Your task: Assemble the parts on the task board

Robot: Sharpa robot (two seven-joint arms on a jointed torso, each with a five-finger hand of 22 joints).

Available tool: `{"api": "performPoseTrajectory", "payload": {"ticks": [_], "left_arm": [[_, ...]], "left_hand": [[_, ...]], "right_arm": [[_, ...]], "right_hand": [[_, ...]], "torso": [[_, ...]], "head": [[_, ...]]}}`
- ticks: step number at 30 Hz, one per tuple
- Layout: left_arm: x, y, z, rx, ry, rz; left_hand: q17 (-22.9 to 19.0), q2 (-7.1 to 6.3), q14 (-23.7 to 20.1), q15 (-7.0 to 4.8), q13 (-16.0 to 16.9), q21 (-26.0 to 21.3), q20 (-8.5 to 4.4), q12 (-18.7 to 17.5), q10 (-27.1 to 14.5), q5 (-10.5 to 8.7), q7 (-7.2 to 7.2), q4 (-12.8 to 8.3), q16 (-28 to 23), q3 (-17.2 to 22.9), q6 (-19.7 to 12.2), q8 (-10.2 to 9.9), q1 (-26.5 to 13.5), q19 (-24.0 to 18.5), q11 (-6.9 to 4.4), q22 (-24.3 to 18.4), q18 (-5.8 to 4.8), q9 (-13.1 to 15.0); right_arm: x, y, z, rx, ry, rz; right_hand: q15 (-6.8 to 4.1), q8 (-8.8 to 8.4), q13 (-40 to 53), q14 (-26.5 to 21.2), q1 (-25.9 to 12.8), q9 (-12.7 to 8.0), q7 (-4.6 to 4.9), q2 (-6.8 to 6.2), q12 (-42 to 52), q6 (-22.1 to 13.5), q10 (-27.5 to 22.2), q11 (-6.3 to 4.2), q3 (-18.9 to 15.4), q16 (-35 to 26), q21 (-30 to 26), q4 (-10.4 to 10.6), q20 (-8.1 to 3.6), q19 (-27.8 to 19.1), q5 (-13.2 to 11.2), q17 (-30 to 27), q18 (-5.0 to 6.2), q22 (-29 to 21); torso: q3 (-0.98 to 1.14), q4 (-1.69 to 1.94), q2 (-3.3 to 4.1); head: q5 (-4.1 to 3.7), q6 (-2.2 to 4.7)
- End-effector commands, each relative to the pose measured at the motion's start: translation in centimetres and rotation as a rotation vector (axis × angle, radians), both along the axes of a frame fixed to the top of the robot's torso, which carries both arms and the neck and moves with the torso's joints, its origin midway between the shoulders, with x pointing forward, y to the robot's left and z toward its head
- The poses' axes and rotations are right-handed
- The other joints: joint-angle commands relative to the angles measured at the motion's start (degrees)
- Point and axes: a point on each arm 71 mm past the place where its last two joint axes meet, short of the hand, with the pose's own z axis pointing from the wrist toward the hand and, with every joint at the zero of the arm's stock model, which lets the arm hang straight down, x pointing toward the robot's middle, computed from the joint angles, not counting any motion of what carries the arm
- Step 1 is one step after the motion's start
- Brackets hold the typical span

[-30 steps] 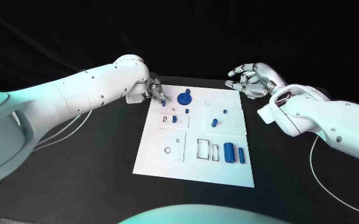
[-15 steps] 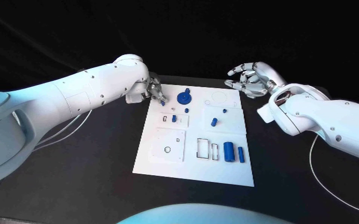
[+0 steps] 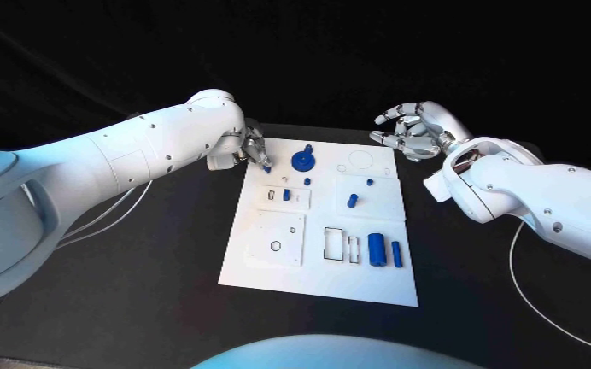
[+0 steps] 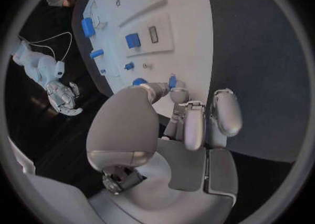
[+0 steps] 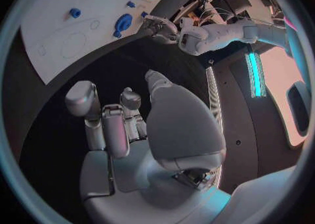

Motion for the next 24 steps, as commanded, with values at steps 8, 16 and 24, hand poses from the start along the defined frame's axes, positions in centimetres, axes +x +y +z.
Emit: {"api": "performPoseTrajectory", "payload": {"ticks": [8, 16, 24], "left_arm": [[-0.2, 0.3, 0.1, -0.100, 0.003, 0.034], [-1.6, 0.8, 0.7, -0.187, 0.001, 0.048], [-3.4, 0.8, 1.3, -0.233, -0.038, 0.026]], "left_hand": [[5.3, -1.01, 3.5, -0.07, 0.3, 0.6, -0.05, 0.4, 0.8, 0.45, -0.19, -8.5, 0.1, 11.3, -0.1, 2.0, -2.0, 0.4, -0.15, 0.4, 0.43, 1.9], [5.4, -1.83, 3.5, -0.28, 1.0, 0.9, -0.19, 1.0, 1.5, 0.70, -0.44, -10.0, 0.1, 14.2, 0.0, 3.4, -3.7, 0.7, -0.38, 0.9, 0.34, 2.4], [5.7, -2.55, 3.6, -0.49, 1.5, 1.2, -0.38, 1.6, 2.2, 1.05, -0.67, -10.9, 0.3, 16.1, 0.2, 4.4, -4.9, 1.0, -0.61, 1.4, 0.26, 2.6]], "right_arm": [[-0.1, 0.0, 0.0, -0.004, 0.003, 0.009], [-0.1, -0.2, 0.0, -0.004, 0.004, 0.005], [-0.1, -0.3, -0.1, -0.005, 0.007, 0.001]], "right_hand": [[-0.23, 0.43, 0.0, 1.4, -0.6, -0.1, 0.72, 0.10, -0.2, -0.3, -0.3, 0.17, 0.3, -0.4, -0.4, 0.1, -0.07, -0.6, 0.3, -0.2, 0.70, -0.2], [-0.23, 0.43, 0.0, 1.4, -0.6, -0.1, 0.72, 0.10, -0.2, -0.3, -0.3, 0.17, 0.3, -0.4, -0.4, 0.1, -0.07, -0.6, 0.3, -0.2, 0.70, -0.2], [-0.23, 0.43, 0.0, 1.4, -0.6, -0.1, 0.72, 0.10, -0.2, -0.3, -0.3, 0.17, 0.3, -0.4, -0.4, 0.1, -0.07, -0.6, 0.3, -0.2, 0.70, -0.2]], "torso": [[0.07, 0.03, -0.12], [0.10, 0.17, -0.16], [0.00, 0.15, -0.13]], "head": [[0.09, 0.09], [0.09, 0.04], [0.25, 0.06]]}}
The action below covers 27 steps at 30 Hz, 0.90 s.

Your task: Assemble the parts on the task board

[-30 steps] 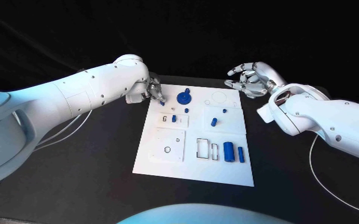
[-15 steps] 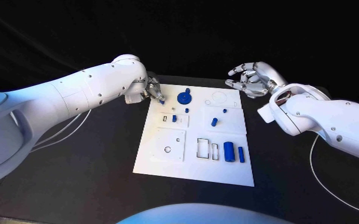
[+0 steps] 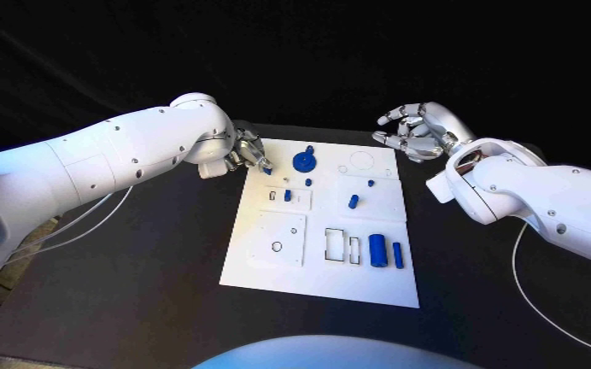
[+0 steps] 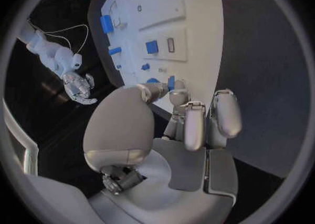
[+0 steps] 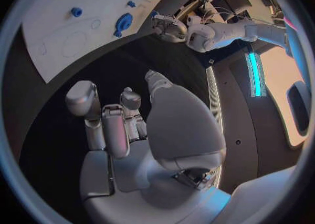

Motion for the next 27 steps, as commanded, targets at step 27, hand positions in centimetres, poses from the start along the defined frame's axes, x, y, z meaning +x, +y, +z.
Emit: {"api": "performPoseTrajectory", "payload": {"ticks": [27], "left_arm": [[-3.9, -1.7, -2.2, 0.045, -0.024, -0.116]], "left_hand": [[6.7, -0.97, 3.9, -0.88, 0.6, 1.1, -0.49, 0.9, 1.4, 1.24, -0.95, -10.3, 0.8, 12.0, 0.6, 1.8, -2.1, 1.5, -0.43, 1.6, -0.06, 2.6]], "right_arm": [[0.0, -0.1, -0.1, -0.004, 0.010, 0.005]], "right_hand": [[-0.23, 0.26, 0.0, 1.4, -0.7, -0.1, 0.72, 0.10, -0.1, -0.3, -0.3, 0.16, 0.3, -0.4, -0.3, 0.0, 0.14, -0.4, 0.5, -0.1, 0.72, -0.1]], "torso": [[-0.16, -0.21, 0.21]], "head": [[0.58, -0.36]]}}
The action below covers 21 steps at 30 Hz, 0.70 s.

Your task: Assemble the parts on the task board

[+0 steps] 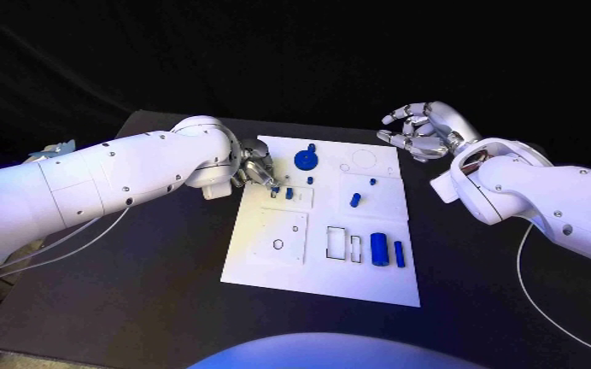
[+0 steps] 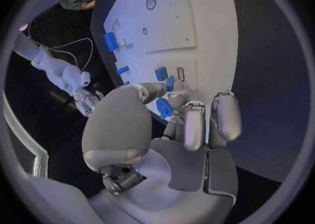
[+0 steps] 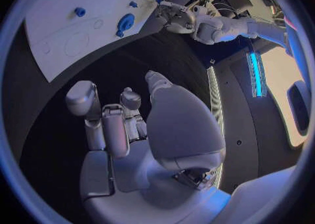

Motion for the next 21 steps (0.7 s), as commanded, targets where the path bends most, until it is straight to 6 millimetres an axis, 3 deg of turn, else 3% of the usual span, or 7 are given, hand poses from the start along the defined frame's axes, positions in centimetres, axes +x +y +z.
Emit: {"api": "performPoseTrajectory", "payload": {"ticks": [1, 21], "left_arm": [[-0.20, -0.21, -0.22, 0.037, 0.003, -0.029], [-0.36, -0.30, -0.60, 0.070, 0.002, -0.038]], "left_hand": [[6.7, 0.03, 4.0, -0.48, 0.0, 0.2, -0.08, 0.3, 0.6, 0.39, -0.50, -10.9, 0.4, 11.1, 0.1, 0.2, -0.7, 0.5, 0.06, 0.1, -0.07, 2.6], [7.2, -0.45, 4.1, -0.64, -0.2, 0.4, -0.26, 0.3, 0.9, 2.07, -0.69, -11.5, 0.6, 11.9, 0.3, 1.0, -1.6, 0.7, -0.14, 0.4, -0.11, 2.6]], "right_arm": [[-0.05, 0.07, -0.08, -0.003, 0.007, 0.010], [-0.04, 0.01, -0.19, 0.004, 0.015, 0.007]], "right_hand": [[-0.23, 0.26, 0.0, 1.4, -0.5, -0.1, 0.72, -0.13, -0.1, -0.3, -0.3, 0.16, 0.3, -0.1, -0.3, 0.0, 0.14, -0.4, 0.1, 0.0, 0.71, -0.1], [-0.24, 0.36, -0.1, 1.4, -0.7, -0.1, 0.70, -0.14, -0.1, -0.3, -0.3, 0.15, 0.3, -0.2, -0.4, 0.0, 0.13, -0.4, 0.3, -0.2, 0.73, -0.1]], "torso": [[0.01, -0.02, 0.02], [0.02, 0.01, -0.01]], "head": [[0.01, -0.14], [0.06, -0.25]]}}
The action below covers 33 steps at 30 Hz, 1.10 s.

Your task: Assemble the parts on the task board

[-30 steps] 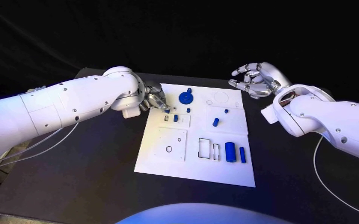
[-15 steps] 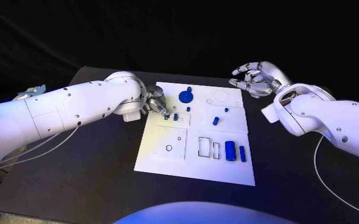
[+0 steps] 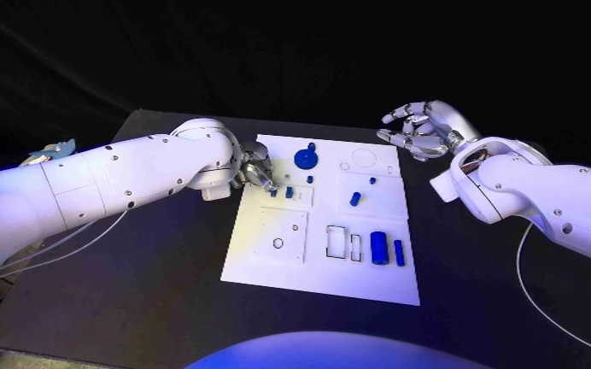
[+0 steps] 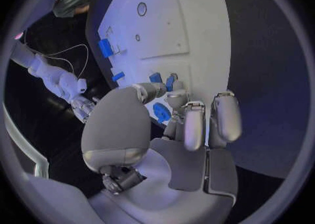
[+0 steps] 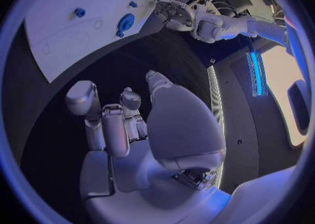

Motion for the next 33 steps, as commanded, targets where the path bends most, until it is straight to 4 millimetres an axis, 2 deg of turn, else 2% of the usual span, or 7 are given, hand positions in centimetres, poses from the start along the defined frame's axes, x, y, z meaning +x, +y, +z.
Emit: {"api": "performPoseTrajectory", "payload": {"ticks": [1, 11, 16, 33], "left_arm": [[-0.14, -0.17, -0.08, 0.022, 0.007, -0.019], [-0.18, -0.13, -0.11, 0.032, 0.012, -0.023], [-0.23, -0.19, -0.14, 0.033, 0.017, -0.030], [-0.26, -0.25, -0.15, 0.032, 0.020, -0.034]], "left_hand": [[7.2, 0.04, 4.3, -0.43, -0.1, 0.2, -0.06, 0.3, 0.3, 0.45, -0.56, -11.5, 0.4, 12.0, 0.0, 0.4, -0.7, 0.5, 0.06, 0.1, -0.12, 0.9], [7.2, -0.01, 4.3, -0.44, -0.2, 0.2, -0.08, 0.2, 0.3, 0.64, -0.58, -11.6, 0.4, 12.0, 0.0, 0.5, -0.8, 0.4, 0.05, 0.0, -0.09, 0.9], [7.2, -0.05, 4.3, -0.45, -0.3, 0.2, -0.09, 0.2, 0.3, 0.79, -0.59, -11.6, 0.4, 12.1, 0.0, 0.5, -0.9, 0.5, 0.04, 0.0, -0.10, 0.9], [7.3, -0.13, 4.3, -0.46, -0.3, 0.2, -0.10, 0.2, 0.3, 1.03, -0.62, -11.7, 0.4, 12.1, 0.0, 0.6, -0.9, 0.4, 0.02, -0.1, -0.08, 0.9]], "right_arm": [[-0.04, 0.05, -0.11, -0.001, 0.009, 0.010], [-0.05, 0.04, -0.14, -0.001, 0.012, 0.012], [-0.05, 0.07, -0.18, -0.002, 0.015, 0.016], [-0.05, 0.03, -0.21, -0.003, 0.018, 0.017]], "right_hand": [[-0.24, 0.36, -0.1, 1.4, -0.5, -0.1, 0.70, 0.09, -0.1, -0.3, -0.3, 0.15, 0.3, -0.2, -0.2, 0.0, 0.13, -0.4, 0.3, 0.0, 0.73, -0.1], [-0.25, 0.41, -0.1, 1.4, -0.5, -0.1, 0.69, 0.08, -0.1, -0.3, -0.3, 0.14, 0.3, -0.2, -0.3, 0.0, 0.13, -0.4, 0.3, -0.1, 0.73, -0.1], [-0.25, 0.41, -0.1, 1.4, -0.5, -0.1, 0.69, 0.08, -0.1, -0.3, -0.3, 0.14, 0.3, -0.2, -0.3, 0.0, 0.13, -0.4, 0.3, -0.1, 0.73, -0.1], [-0.25, 0.48, -0.2, 1.3, -0.7, -0.1, 0.69, 0.01, -0.2, -0.3, -0.4, 0.14, 0.2, -0.2, -0.5, 0.0, 0.12, -0.5, 0.4, -0.1, 0.78, -0.2]], "torso": [[-0.03, -0.02, 0.03], [-0.05, 0.06, 0.03], [0.01, 0.01, -0.01], [0.00, -0.05, 0.03]], "head": [[0.13, -0.03], [0.12, -0.08], [0.15, 0.03], [0.14, -0.09]]}}
